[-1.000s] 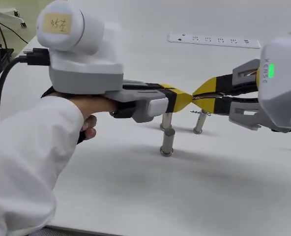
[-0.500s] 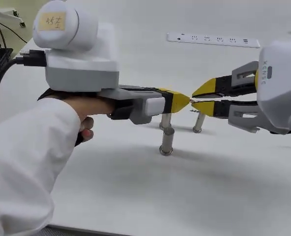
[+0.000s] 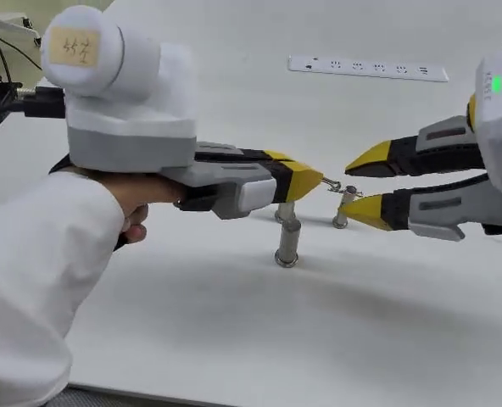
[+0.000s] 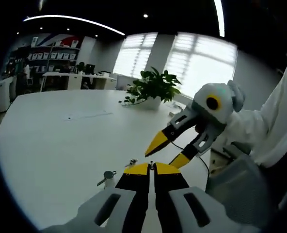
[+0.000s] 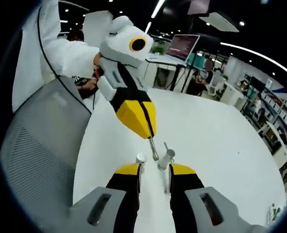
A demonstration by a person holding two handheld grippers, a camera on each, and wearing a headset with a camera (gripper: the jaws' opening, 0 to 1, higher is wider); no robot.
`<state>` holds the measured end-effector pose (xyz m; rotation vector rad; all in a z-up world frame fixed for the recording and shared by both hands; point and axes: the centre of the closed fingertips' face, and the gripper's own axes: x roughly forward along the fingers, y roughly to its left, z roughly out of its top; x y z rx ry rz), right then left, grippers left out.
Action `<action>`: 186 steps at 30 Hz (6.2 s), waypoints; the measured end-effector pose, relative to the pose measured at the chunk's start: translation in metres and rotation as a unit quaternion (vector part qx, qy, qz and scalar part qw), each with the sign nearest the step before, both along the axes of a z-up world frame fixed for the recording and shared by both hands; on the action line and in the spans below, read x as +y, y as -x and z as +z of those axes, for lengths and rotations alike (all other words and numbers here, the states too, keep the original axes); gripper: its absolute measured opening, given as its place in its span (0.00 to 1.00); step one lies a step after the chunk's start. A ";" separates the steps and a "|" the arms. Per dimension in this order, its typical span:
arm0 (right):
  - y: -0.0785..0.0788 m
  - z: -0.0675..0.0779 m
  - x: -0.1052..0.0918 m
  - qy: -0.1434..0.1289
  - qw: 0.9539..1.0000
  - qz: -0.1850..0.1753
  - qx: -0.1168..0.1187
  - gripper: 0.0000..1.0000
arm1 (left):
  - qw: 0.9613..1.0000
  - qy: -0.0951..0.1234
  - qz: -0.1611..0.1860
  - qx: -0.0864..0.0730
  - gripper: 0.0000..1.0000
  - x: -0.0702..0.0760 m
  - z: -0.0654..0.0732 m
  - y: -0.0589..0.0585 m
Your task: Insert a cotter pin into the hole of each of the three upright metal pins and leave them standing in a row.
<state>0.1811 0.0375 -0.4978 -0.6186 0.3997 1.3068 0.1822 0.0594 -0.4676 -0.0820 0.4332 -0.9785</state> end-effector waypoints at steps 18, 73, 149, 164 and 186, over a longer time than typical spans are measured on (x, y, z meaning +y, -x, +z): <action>0.028 0.002 0.020 -0.067 0.990 0.026 0.122 0.11 | 0.991 -0.030 -0.093 -0.095 0.00 -0.008 0.012 0.020; 0.019 -0.060 -0.014 0.085 0.991 0.000 0.105 0.00 | 0.981 -0.156 -0.101 -0.047 0.23 0.012 -0.067 0.005; 0.004 -0.068 0.010 0.102 0.989 0.052 0.091 0.07 | 0.972 -0.188 -0.134 -0.033 0.10 0.007 -0.089 -0.001; 0.008 -0.061 0.024 0.101 0.990 0.066 0.075 0.00 | 0.973 -0.188 -0.128 -0.030 0.10 0.009 -0.089 0.000; 0.006 -0.062 0.024 0.061 0.993 0.023 0.096 0.25 | 0.986 -0.150 -0.021 -0.067 0.79 0.039 -0.063 0.001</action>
